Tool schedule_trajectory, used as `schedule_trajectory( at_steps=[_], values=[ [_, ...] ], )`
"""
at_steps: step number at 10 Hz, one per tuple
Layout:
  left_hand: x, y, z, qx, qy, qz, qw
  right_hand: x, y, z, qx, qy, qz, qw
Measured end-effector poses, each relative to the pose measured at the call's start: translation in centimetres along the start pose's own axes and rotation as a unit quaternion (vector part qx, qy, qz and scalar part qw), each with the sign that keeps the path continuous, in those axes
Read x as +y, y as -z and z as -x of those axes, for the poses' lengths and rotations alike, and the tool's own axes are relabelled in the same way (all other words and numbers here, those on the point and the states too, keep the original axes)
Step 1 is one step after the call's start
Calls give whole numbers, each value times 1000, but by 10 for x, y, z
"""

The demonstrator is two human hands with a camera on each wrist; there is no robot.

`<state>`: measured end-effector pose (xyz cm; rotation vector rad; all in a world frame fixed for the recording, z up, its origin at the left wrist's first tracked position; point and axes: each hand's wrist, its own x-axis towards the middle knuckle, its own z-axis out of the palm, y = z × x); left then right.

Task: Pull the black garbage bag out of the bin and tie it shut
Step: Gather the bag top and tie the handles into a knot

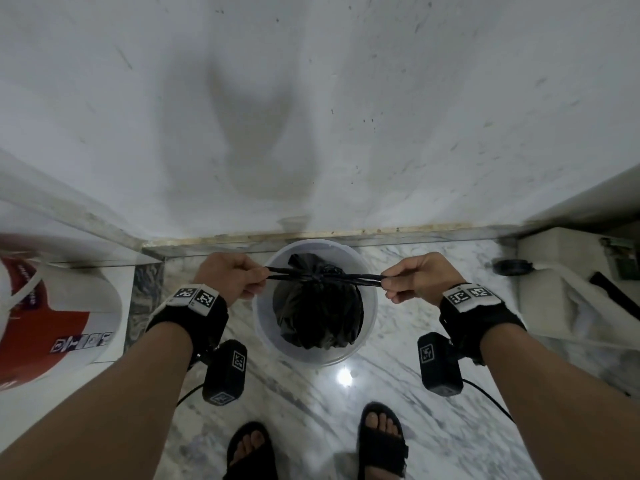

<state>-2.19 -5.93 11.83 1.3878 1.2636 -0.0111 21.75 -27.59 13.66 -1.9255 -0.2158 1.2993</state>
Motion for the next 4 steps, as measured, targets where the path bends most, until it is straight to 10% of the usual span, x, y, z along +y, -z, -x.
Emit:
schedule_trajectory(
  at_steps=[4],
  values=[
    [25,-5,33,33,-20,-20,999,-13,-6,19,23,-19,101,994]
  ],
)
